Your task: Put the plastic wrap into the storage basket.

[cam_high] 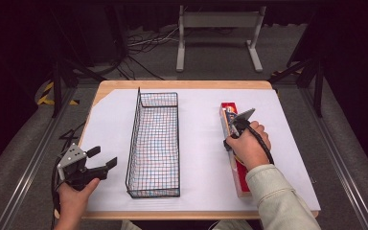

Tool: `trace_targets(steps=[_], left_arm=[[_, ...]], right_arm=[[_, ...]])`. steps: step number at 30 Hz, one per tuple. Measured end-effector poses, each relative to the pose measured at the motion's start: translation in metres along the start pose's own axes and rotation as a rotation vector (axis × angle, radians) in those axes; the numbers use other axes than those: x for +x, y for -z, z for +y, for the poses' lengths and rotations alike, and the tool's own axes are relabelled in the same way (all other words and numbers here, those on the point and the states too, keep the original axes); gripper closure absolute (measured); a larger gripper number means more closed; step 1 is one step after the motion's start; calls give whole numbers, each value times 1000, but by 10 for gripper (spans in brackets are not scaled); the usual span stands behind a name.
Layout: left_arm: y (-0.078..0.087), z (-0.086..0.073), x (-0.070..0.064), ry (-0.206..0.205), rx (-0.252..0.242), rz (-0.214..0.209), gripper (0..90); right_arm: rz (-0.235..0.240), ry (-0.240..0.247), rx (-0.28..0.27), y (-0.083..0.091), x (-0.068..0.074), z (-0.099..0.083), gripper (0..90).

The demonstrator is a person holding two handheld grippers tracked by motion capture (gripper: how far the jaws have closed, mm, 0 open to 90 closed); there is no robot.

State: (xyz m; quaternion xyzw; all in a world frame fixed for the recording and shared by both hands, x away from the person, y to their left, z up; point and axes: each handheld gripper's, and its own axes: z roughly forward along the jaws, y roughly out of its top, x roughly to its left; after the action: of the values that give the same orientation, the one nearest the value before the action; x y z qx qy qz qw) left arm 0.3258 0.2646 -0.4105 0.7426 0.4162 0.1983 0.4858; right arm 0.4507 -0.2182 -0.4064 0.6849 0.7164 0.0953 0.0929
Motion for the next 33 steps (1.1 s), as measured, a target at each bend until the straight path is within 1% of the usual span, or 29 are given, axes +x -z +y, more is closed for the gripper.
trace_targets(steps=[4, 8, 11, 15, 19, 25, 27, 33], left_arm=[[0, 0, 0, 5, -1, 1, 212], [0, 0, 1, 5, -2, 1, 212], [0, 0, 1, 6, -1, 2, 212], [0, 0, 0, 5, -2, 2, 212], [0, 0, 0, 5, -1, 2, 212], [0, 0, 0, 5, -3, 4, 212], [0, 0, 0, 5, -3, 4, 211], [0, -1, 1, 6, -3, 4, 212]], right_arm=[[24, -8, 0, 2, -2, 2, 408], [27, -1, -15, 8, -2, 3, 409], [36, -8, -34, 15, -2, 4, 409], [36, -12, -40, 25, -1, 6, 409], [37, -17, -70, 36, -1, 8, 409], [40, -10, -103, 50, -1, 9, 409], [37, 1, -115, 57, -1, 10, 408], [48, -9, -139, 70, -3, 11, 408]])
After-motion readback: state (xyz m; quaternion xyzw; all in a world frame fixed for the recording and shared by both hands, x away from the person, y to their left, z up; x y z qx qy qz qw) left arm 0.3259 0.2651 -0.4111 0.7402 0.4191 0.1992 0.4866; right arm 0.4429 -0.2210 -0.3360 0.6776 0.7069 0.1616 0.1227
